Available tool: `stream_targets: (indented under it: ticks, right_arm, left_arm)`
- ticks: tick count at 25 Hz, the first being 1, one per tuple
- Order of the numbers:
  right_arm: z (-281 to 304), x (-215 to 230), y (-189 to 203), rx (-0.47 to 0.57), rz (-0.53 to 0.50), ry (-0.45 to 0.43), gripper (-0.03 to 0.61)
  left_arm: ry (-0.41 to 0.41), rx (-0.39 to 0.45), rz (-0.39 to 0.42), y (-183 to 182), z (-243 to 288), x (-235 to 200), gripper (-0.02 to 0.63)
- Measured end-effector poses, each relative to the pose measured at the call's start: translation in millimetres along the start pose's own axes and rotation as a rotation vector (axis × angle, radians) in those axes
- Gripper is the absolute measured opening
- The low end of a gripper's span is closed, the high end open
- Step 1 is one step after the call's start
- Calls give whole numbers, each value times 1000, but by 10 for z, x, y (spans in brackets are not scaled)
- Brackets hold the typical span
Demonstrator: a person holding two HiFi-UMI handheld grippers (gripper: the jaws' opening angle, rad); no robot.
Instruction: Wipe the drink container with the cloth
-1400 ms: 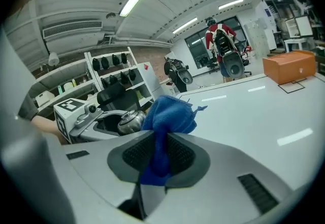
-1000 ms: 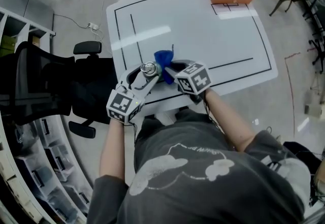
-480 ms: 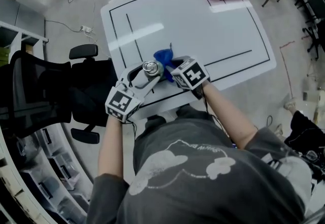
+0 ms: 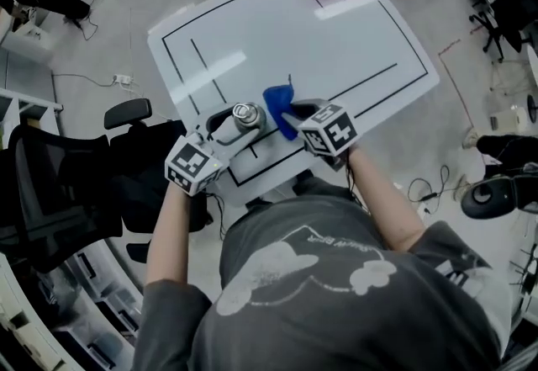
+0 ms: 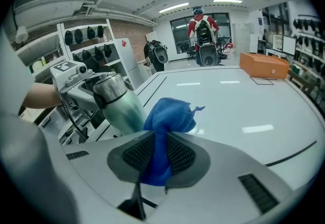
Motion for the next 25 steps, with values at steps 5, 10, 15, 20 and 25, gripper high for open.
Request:
stream_targets:
  ticks: [5, 10, 15, 20, 25]
  right_arm:
    - [-166, 29, 12, 23, 19, 27, 71]
    - [-210, 69, -81, 41, -6, 0, 71]
    - [-184, 104, -225, 64, -41, -61, 71]
    - [-117, 53, -515, 99, -164, -251, 71]
    - [5, -173, -938, 134, -359, -524, 71]
  left_arm:
    - [-87, 60, -69, -13, -24, -7, 244]
    - [-196, 82, -75, 21, -22, 68, 253]
    - [-351, 87, -84, 48, -65, 103, 256]
    - [-576, 76, -140, 149, -142, 245, 313]
    - [-768, 66, -184, 224, -69, 277, 336]
Point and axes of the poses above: the fingertips, and each gripper's own axes: z forward along the fingers, x to its right, y out of its underside, the point moved 2 cm from there along -z, backward along the fingers, and after that the axes turned 13 degrees about x, right-handed, at the moved point
